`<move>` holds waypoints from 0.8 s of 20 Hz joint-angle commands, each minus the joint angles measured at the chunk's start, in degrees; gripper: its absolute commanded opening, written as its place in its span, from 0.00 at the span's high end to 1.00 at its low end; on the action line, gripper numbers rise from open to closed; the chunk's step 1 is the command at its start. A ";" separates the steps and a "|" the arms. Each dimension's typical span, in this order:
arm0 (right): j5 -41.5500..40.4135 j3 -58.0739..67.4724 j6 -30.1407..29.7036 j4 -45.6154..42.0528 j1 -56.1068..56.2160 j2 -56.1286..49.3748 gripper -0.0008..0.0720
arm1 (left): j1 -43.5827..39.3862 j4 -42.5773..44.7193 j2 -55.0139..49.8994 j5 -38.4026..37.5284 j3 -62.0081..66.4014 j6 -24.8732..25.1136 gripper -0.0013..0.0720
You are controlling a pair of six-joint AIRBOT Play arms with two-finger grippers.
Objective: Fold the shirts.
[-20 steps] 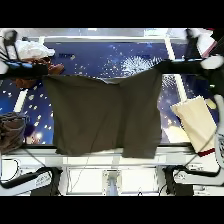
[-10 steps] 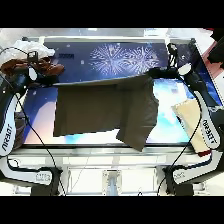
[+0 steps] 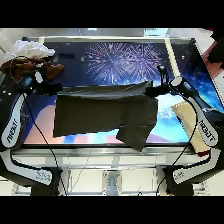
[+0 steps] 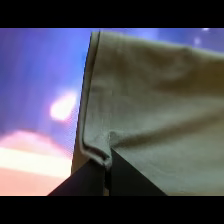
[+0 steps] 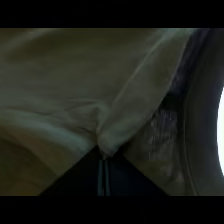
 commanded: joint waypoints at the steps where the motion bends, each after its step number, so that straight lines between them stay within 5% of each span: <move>1: -1.29 -3.48 0.11 -0.17 0.04 -0.04 0.96 | -0.02 -0.17 -0.46 -1.38 -1.86 0.26 0.97; 5: -0.76 -3.45 0.24 1.16 0.02 0.02 0.94 | 0.00 -1.44 -0.44 -4.96 -3.37 1.25 0.95; 6: -0.42 -3.43 0.24 2.36 -0.13 0.20 0.86 | 0.00 -2.95 -0.37 -5.79 -3.37 3.76 0.80; 7: 0.39 -3.17 0.28 3.23 -0.22 0.59 0.71 | 0.00 -4.85 -0.17 -6.69 -3.34 5.55 0.51; 8: 1.40 -2.71 0.39 2.84 -0.22 1.20 0.69 | 0.00 -6.38 0.24 -7.43 -3.34 6.12 0.37; 14: 15.58 1.07 6.08 -10.16 -3.15 11.98 0.68 | 0.13 -6.93 12.98 -11.28 -3.39 12.63 0.33; 16: 22.51 -0.31 6.12 -11.67 -6.23 15.91 0.60 | 0.37 -5.25 20.17 -11.56 -4.96 14.73 0.33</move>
